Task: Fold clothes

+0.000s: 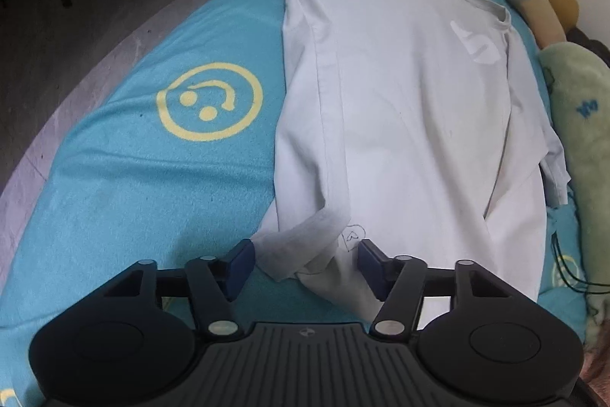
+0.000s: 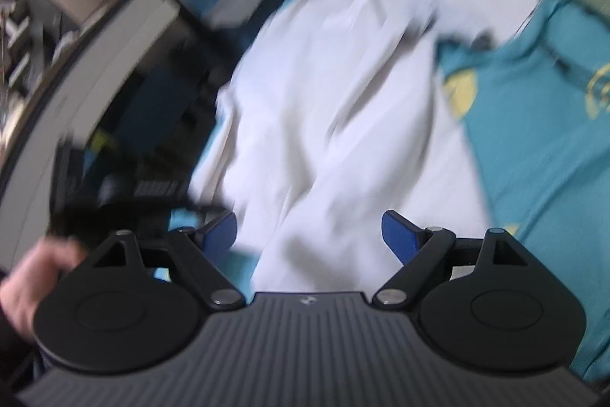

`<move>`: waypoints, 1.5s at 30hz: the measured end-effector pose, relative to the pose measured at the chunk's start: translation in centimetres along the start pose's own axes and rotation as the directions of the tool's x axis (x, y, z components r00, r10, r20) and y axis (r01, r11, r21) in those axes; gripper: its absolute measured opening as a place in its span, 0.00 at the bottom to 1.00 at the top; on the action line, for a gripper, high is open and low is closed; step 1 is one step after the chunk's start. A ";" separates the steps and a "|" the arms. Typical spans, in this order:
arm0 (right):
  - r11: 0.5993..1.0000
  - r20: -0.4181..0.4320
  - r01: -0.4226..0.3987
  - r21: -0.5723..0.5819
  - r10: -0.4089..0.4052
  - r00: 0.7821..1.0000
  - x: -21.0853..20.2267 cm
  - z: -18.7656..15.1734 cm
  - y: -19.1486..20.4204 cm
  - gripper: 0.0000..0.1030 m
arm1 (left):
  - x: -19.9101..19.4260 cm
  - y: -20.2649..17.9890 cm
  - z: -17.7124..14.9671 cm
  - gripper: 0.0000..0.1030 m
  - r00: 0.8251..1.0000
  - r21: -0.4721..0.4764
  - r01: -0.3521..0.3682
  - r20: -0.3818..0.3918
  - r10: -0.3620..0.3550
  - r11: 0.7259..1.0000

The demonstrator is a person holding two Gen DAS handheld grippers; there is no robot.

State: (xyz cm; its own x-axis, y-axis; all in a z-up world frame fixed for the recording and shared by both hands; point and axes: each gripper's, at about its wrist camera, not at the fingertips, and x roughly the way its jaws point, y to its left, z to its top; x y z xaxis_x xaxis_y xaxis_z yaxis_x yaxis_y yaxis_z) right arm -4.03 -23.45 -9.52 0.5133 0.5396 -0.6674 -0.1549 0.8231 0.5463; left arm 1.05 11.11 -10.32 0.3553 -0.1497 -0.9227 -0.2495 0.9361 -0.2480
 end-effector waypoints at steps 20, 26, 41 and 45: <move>0.987 0.227 0.109 0.114 -0.133 0.965 -10.4 6.0 -3.3 0.07 | -11.8 6.1 4.6 0.05 0.912 -0.201 0.407 0.142 -0.385 0.891; 0.939 0.219 0.188 0.289 -0.256 0.941 -9.2 8.2 -9.9 0.07 | -7.3 7.5 6.2 0.06 0.952 -0.274 0.302 0.137 -0.273 0.913; 0.928 0.167 0.199 0.314 -0.261 0.951 -8.0 5.6 -11.1 0.84 | -3.1 6.1 4.4 0.73 0.994 -0.060 0.092 -0.055 -0.096 0.994; 0.950 0.050 0.221 0.219 -0.237 0.970 -6.4 5.5 -9.4 0.84 | -2.0 4.4 4.2 0.74 0.997 0.056 0.052 -0.063 -0.049 0.997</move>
State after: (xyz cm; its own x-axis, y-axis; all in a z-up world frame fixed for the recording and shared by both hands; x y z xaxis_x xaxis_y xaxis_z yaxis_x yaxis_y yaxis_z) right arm -1.20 -35.65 -7.58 0.5766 0.3192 -0.7521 0.1512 0.8629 0.4822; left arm 3.03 16.84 -8.30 0.3093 -0.2150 -0.9263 -0.1795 0.9434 -0.2789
